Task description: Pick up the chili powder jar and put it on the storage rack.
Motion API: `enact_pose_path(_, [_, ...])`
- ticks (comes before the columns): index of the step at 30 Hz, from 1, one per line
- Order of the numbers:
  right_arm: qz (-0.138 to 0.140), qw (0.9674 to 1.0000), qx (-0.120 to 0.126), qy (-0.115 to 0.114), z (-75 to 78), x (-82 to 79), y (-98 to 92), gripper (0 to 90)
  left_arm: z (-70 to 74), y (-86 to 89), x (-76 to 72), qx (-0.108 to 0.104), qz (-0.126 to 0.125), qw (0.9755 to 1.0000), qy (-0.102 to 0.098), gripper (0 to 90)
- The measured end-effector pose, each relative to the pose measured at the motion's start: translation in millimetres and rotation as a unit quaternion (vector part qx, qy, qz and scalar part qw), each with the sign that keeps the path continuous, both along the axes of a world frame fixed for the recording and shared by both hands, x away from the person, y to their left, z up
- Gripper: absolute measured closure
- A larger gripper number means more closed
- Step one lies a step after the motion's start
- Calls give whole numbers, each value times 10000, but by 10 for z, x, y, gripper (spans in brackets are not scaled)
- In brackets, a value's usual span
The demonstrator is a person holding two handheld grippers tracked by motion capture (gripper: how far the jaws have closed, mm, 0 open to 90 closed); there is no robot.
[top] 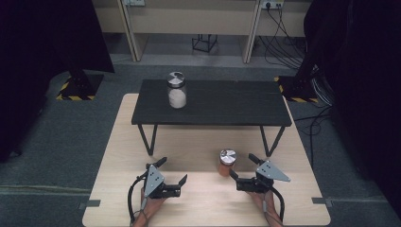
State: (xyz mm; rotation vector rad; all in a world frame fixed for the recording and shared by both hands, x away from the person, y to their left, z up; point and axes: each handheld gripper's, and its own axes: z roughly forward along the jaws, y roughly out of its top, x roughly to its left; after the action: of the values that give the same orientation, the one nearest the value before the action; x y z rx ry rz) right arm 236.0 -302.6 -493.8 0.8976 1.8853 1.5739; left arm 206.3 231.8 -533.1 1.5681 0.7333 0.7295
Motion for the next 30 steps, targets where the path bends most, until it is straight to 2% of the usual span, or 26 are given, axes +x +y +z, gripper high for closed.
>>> enact_pose_path(8, [-20, 9999, -97, -30, 14, 24, 178, 59, 1, -1, -2, 7, 3, 10000, -1, 10])
enact_pose_path(11, [36, 9998, -200, 30, 41, 62, 231, 67, 2, -1, -2, 5, 4, 10000, 2, 10])
enact_pose_path(15, [0, 9997, -238, 105, 50, 87, 284, 82, 2, -2, -3, 6, 4, 10000, 4, 10])
enact_pose_path(24, [117, 9991, -348, 233, 87, 188, 353, 131, 2, -1, -4, 10, -5, 10000, -1, 10])
enact_pose_path(30, [79, 9987, -447, 211, 87, 189, 415, 174, 0, 0, -4, 1, -6, 10000, -3, 10])
